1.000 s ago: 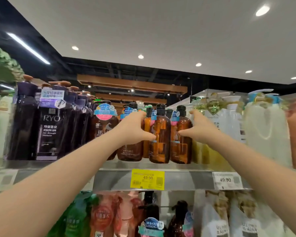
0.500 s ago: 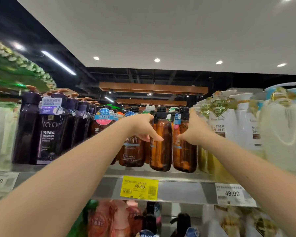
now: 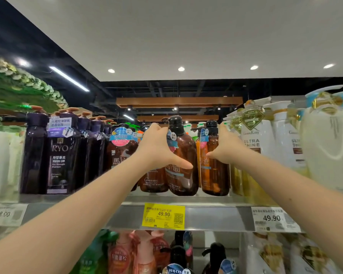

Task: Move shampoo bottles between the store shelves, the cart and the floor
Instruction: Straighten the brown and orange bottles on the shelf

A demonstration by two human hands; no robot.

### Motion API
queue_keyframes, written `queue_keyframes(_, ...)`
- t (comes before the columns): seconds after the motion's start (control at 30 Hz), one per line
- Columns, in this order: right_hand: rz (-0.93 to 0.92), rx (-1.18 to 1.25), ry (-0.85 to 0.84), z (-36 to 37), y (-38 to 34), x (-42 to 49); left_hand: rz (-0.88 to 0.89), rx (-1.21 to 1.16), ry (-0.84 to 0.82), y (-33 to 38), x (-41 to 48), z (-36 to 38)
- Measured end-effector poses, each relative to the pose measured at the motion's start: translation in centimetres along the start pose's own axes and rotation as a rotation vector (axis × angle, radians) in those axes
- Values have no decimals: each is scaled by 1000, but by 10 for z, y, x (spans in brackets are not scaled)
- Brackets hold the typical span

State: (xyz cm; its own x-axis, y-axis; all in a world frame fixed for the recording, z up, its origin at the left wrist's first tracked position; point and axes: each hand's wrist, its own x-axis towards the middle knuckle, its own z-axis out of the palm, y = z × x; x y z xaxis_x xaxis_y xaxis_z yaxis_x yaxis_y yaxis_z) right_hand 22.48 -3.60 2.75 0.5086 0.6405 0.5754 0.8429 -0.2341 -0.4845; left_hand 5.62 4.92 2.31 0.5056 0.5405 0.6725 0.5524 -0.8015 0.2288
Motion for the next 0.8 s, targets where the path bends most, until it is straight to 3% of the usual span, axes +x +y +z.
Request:
queue_keyframes(0.17,22,19,16,1,0,1,1,-341,-17,3,-14,5)
queue_keyframes(0.33,17,60,35,-2,-1,-2,-82,-481,37,-11,-20,-17)
queue_keyframes(0.57,-46,363,-121,-15,-13,-8,-225,-308,135,-71,-38,-88)
queue_keyframes(0.8,-182,451,-284,6,-53,-14,-318,-49,109,-97,-52,-93)
